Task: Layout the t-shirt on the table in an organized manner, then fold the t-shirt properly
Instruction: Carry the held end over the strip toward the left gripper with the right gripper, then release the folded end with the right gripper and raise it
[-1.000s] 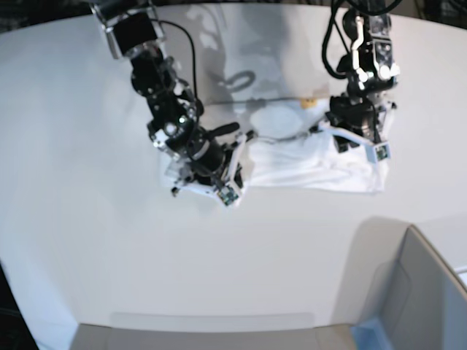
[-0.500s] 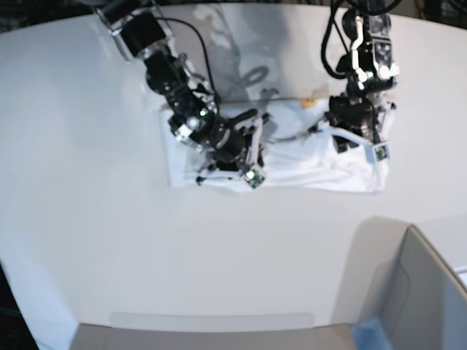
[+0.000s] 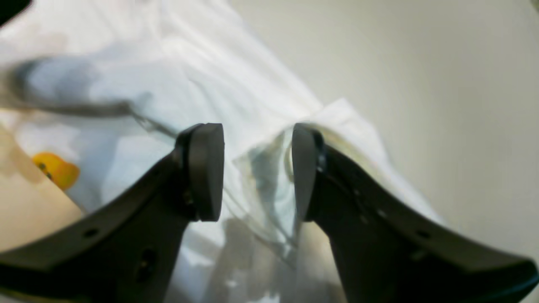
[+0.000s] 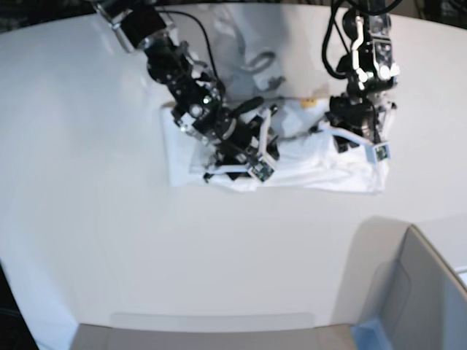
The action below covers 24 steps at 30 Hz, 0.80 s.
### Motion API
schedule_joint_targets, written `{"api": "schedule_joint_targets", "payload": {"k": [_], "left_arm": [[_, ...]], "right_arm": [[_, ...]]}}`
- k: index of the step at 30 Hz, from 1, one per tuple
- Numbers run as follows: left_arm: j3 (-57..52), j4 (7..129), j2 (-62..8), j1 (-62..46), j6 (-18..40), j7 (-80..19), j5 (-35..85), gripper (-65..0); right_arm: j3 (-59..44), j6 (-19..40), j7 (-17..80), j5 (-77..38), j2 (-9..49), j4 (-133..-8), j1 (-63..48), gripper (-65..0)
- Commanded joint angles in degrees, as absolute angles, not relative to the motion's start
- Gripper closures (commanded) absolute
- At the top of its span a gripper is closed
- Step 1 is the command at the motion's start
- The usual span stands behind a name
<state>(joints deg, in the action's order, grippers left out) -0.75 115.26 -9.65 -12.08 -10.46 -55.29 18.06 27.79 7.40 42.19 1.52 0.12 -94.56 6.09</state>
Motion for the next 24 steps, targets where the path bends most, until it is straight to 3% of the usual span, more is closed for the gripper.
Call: {"api": "schedule_joint_targets", "payload": {"k": [1, 5, 15, 18, 22, 24], "left_arm": [[-0.7, 116.1, -9.8, -11.6, -10.2, -54.3, 18.0, -15.5], [-1.1, 116.1, -9.8, -11.6, -10.2, -54.3, 18.0, -15.5], [-0.7, 116.1, -9.7, -11.6, -10.2, -54.3, 18.0, -15.5], [-0.7, 116.1, -9.7, -11.4, -10.2, -54.3, 18.0, -15.5], [-0.8, 116.1, -9.7, -11.5, -10.2, -54.3, 18.0, -15.5], [-1.1, 116.1, -9.7, -11.6, -10.2, -54.3, 18.0, -15.5]], "right_arm": [[29.1, 7.7, 40.6, 0.8, -0.7, -97.7, 6.5, -26.8], [29.0, 7.7, 40.6, 0.9, -0.6, -104.8, 6.0, -26.8], [7.0, 7.7, 40.3, 5.2, -0.6, -104.0, 5.8, -26.3], [5.3, 7.7, 40.4, 5.2, 0.4, -100.7, 5.7, -19.8], [5.0, 7.7, 40.2, 5.1, 0.7, -97.2, 4.8, -2.7], [5.0, 7.7, 40.2, 4.8, 0.7, -96.9, 3.9, 0.0]]}}
